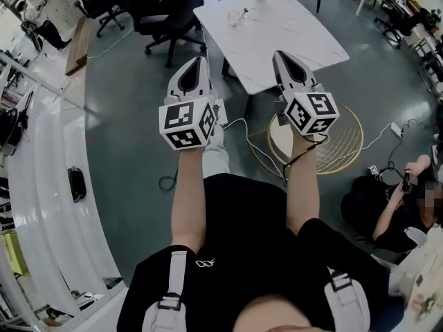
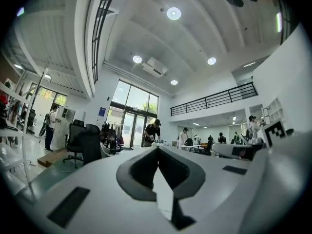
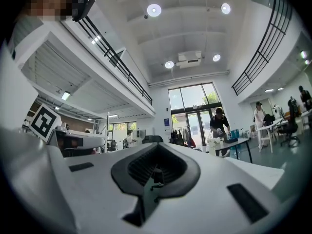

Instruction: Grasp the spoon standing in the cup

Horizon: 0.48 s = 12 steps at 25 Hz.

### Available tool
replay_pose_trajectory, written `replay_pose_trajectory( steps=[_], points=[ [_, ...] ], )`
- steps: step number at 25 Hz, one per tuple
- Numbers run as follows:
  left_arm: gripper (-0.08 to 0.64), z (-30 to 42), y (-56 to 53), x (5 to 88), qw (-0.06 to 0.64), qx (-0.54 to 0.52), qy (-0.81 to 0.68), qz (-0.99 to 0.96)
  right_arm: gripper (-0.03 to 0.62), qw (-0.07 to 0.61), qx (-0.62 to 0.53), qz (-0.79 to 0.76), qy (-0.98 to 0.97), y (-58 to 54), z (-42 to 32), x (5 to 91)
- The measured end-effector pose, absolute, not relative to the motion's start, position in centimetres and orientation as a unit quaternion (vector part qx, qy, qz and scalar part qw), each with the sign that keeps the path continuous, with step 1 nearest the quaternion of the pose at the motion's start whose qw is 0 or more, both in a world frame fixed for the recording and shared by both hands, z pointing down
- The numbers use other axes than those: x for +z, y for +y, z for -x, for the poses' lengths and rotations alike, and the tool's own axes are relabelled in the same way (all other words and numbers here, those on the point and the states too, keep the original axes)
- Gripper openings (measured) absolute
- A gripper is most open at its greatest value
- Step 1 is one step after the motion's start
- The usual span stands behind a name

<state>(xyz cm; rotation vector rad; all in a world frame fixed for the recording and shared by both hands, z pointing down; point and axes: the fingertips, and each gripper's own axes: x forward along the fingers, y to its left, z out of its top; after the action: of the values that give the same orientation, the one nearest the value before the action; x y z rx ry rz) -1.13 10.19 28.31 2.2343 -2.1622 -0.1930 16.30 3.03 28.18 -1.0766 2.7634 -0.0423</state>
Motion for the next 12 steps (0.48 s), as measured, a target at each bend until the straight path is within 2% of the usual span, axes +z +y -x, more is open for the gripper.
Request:
replay_pose_trajectory(
  steps=[4,9,12],
  points=[
    [0.015,4.6,4.5,30.4,0.020,-0.041,-0.698,-0.714,0.006,0.081,-0.034,0.371,0.925,-2.8,-13.3,30.6],
    [0.015,8.6,-5.8,32.8,0.050,-0.005,-0.677,-0.734,0.006,0.018,-0.013,0.387,0.922,-11.7,-6.5,33.4],
    [0.015,11.7,-12.1,33.3,0.066,0.002,-0.665,-0.744,0.006,0.008,-0.025,0.398,0.917,-17.3,-3.3,33.8]
  ],
)
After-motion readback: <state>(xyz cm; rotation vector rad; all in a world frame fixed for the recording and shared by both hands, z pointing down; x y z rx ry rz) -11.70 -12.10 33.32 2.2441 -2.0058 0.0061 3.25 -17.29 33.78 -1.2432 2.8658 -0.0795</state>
